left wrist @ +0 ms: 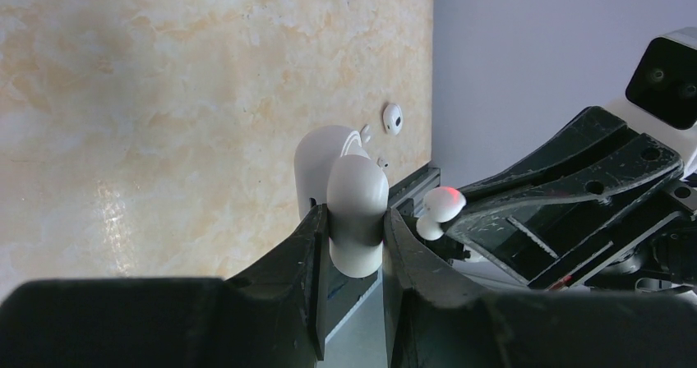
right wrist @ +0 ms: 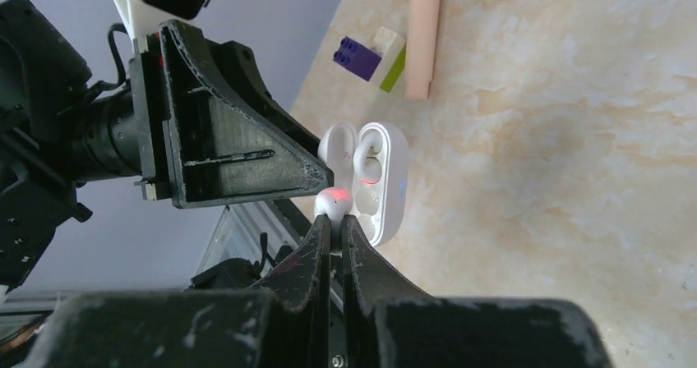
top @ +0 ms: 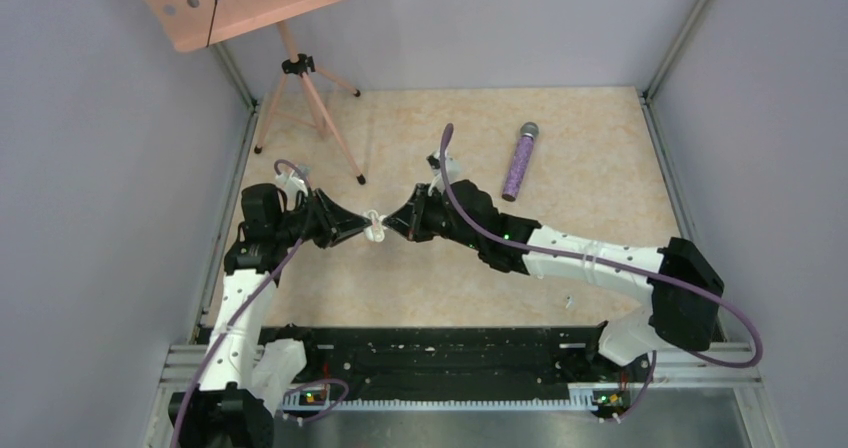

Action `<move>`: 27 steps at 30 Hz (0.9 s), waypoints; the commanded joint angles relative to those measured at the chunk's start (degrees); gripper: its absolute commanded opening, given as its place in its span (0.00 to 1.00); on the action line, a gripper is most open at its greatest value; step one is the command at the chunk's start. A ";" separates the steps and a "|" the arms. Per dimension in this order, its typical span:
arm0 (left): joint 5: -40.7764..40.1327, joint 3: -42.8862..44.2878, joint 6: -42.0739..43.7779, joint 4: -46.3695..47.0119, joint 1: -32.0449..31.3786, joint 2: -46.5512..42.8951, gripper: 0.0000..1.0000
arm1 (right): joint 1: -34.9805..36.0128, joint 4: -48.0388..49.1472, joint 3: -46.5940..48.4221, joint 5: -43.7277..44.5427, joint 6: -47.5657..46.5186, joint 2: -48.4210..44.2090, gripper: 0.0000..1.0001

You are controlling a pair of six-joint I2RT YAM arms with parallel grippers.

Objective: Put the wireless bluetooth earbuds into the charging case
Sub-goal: Place the earbud in the charging case.

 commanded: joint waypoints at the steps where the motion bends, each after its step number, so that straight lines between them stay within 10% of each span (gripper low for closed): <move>1: 0.32 0.15 -0.13 2.90 -0.25 -1.25 0.00 | 1.15 -0.78 4.80 -2.03 0.88 2.77 0.00; 27: 0.35 0.71 -0.18 2.17 -0.24 -2.17 0.00 | 2.11 -2.98 7.76 -1.43 2.75 7.88 0.00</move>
